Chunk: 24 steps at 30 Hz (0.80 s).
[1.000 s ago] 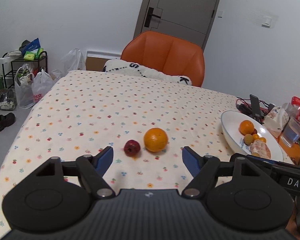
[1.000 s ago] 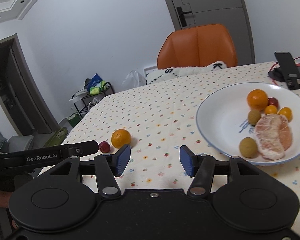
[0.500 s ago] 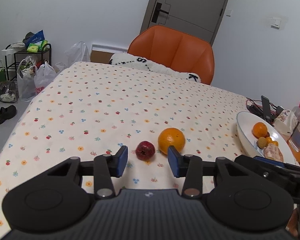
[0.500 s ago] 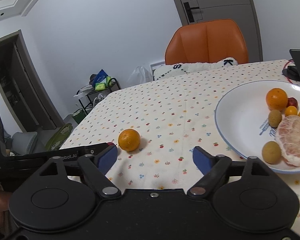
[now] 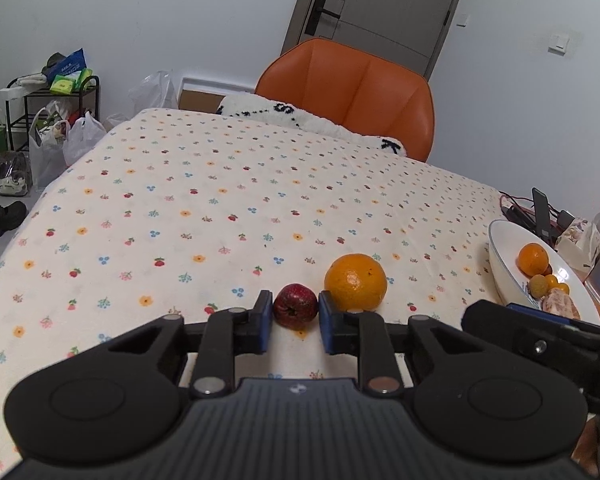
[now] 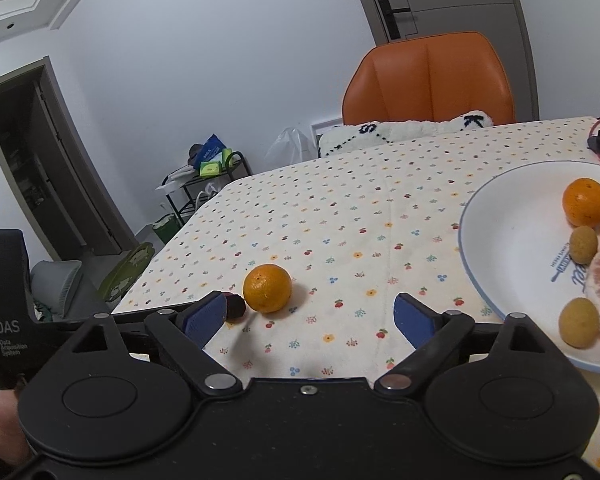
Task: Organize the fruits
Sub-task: 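Grasp the red plum with the left tool while the right tool grasps the orange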
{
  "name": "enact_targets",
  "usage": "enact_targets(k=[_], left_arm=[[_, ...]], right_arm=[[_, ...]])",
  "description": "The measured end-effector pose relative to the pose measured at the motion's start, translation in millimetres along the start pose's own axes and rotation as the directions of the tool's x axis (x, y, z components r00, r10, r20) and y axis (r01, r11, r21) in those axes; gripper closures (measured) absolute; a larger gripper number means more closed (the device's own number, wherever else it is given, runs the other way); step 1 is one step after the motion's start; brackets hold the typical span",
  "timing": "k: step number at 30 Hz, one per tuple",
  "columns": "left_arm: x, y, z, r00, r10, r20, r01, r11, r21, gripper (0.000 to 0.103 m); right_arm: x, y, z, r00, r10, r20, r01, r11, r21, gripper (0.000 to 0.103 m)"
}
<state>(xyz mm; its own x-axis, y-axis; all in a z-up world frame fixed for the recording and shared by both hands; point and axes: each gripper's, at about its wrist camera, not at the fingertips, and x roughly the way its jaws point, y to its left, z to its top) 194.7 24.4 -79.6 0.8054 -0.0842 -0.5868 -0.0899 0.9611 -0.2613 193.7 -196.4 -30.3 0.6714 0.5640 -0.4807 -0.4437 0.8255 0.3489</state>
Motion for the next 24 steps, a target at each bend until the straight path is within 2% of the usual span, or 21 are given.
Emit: enact_targets(k=[6, 13, 24], left_arm=[[-6, 8, 2, 1.000, 0.011, 0.021, -0.011, 1.000, -0.005, 0.081], [-13, 23, 8, 0.999, 0.034, 0.036, -0.033, 0.999, -0.027, 0.081], [-19, 35, 11, 0.997, 0.056, 0.048, -0.053, 0.997, -0.054, 0.081]], right_arm=[[16, 8, 4, 1.000, 0.012, -0.019, -0.012, 1.000, -0.028, 0.015], [39, 17, 10, 0.998, 0.024, -0.056, -0.026, 0.999, -0.038, 0.030], [64, 34, 11, 0.995, 0.016, -0.097, -0.026, 0.995, -0.096, 0.034]])
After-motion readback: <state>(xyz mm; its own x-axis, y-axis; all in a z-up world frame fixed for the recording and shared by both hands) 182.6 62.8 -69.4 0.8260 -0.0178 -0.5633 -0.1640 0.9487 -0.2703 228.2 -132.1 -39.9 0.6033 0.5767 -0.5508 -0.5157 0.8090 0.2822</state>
